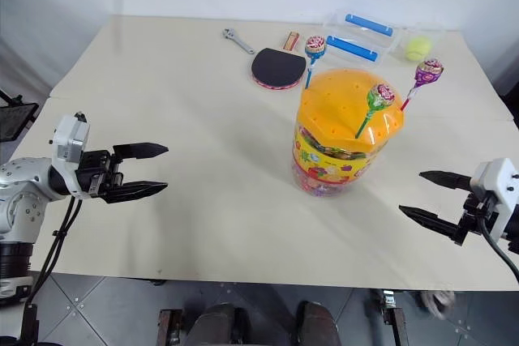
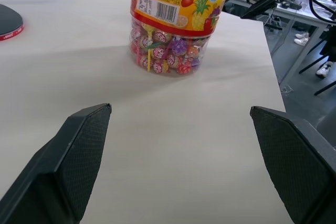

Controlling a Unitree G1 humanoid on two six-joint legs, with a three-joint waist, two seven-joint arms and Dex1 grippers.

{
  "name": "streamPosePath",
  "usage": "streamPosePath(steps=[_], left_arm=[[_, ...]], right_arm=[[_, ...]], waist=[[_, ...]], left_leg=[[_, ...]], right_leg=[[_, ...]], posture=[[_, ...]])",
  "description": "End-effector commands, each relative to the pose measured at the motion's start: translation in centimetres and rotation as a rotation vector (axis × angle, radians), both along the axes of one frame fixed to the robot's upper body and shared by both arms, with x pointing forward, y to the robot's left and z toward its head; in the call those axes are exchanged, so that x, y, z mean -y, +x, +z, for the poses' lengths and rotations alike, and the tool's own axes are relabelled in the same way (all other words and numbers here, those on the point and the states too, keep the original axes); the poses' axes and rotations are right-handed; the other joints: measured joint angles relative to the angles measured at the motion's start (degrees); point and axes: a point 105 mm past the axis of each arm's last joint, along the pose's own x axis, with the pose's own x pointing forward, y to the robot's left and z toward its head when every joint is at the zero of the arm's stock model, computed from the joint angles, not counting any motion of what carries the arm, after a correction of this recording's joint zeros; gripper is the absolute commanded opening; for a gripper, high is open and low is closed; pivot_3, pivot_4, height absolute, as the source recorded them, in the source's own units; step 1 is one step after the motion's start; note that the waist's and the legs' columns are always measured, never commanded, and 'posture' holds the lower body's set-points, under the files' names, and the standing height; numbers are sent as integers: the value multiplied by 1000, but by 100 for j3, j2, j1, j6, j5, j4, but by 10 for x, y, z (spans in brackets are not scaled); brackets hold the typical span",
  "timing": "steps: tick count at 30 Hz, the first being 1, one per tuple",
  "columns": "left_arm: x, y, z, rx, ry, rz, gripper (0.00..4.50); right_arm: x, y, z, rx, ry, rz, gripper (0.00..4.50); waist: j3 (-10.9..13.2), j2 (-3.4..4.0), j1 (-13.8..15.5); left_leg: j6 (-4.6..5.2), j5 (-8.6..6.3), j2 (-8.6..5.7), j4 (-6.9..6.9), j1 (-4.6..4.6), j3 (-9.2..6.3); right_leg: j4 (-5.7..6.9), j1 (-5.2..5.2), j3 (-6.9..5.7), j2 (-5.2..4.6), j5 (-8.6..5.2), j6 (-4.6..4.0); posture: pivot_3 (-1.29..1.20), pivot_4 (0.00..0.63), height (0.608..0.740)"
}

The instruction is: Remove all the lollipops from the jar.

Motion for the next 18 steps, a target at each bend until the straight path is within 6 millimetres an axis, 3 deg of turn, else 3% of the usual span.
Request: streamPosePath(steps=[1, 6, 12, 18], left_arm=[[0, -2, 10, 24, 18, 5, 4500], [1, 10, 15, -13, 37, 78, 4500], [17, 19, 37, 118, 42, 38, 4500], [60, 43, 72, 252, -28, -104, 4500]], right_arm=[[-2, 0, 10, 46, 14, 3, 4454], [-1, -3, 16, 52, 28, -4, 4454], [-10, -13, 31, 87, 59, 10, 4454], [-21, -27, 50, 110, 170, -3, 4454]], waist=[[0, 0, -1], [0, 0, 14], [0, -1, 13], [0, -1, 103]], left_leg=[[0, 0, 0, 1, 0, 0], [0, 0, 0, 5, -1, -4], [0, 0, -2, 8, -1, -6], [1, -1, -5, 41, -5, -10]], right_leg=[[1, 0, 0, 0, 0, 0], [5, 0, -1, 0, 0, 0], [14, 0, -2, -1, 0, 0], [39, 1, -2, -1, 0, 0]], posture=[[0, 150, 740], [0, 150, 740], [0, 150, 740], [0, 150, 740]])
